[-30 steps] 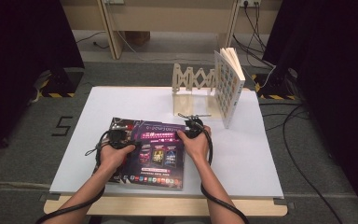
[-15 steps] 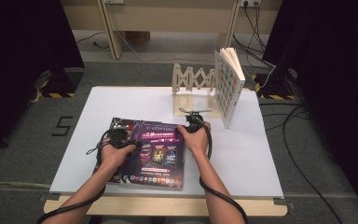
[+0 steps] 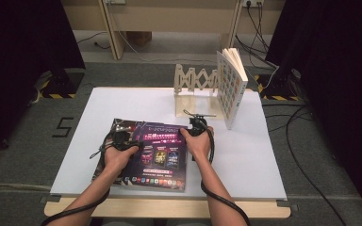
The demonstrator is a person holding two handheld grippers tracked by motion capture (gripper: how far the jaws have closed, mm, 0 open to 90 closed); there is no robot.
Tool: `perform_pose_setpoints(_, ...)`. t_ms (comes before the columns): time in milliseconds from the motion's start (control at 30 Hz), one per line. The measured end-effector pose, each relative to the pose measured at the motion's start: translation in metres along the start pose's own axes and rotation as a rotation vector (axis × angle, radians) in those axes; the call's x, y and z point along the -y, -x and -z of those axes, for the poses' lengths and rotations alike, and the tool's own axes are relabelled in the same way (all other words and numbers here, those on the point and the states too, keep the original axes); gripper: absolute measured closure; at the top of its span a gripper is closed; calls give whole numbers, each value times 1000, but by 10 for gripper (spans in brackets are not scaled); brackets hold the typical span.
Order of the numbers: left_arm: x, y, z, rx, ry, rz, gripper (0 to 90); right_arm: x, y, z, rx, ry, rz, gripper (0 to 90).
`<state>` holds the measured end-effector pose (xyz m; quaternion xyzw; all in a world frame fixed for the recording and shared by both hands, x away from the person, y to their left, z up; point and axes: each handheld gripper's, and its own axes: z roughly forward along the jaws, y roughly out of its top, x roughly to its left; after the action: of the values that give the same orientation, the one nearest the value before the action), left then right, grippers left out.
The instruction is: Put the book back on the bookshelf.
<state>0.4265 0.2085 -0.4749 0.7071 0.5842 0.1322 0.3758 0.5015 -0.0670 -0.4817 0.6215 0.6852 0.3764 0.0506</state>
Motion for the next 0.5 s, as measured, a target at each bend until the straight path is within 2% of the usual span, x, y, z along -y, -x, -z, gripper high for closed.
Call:
perform_pose_setpoints(133, -2, -1, 0, 6, -15, 6, 680, -1, 1, 1, -12, -11, -6, 535)
perform_pose_setpoints(267, -6, -1, -2, 2, -26, -2, 680, -8, 9, -1, -70, -37, -27, 526)
perform_pose_setpoints(333, -7, -1, -3, 1, -31, -4, 678, -10, 10, -4, -86, -26, -43, 502)
perform_pose_setpoints(500, -8, -2, -4, 8, -33, 5, 677, -9, 13, -6, -97, -11, -50, 529)
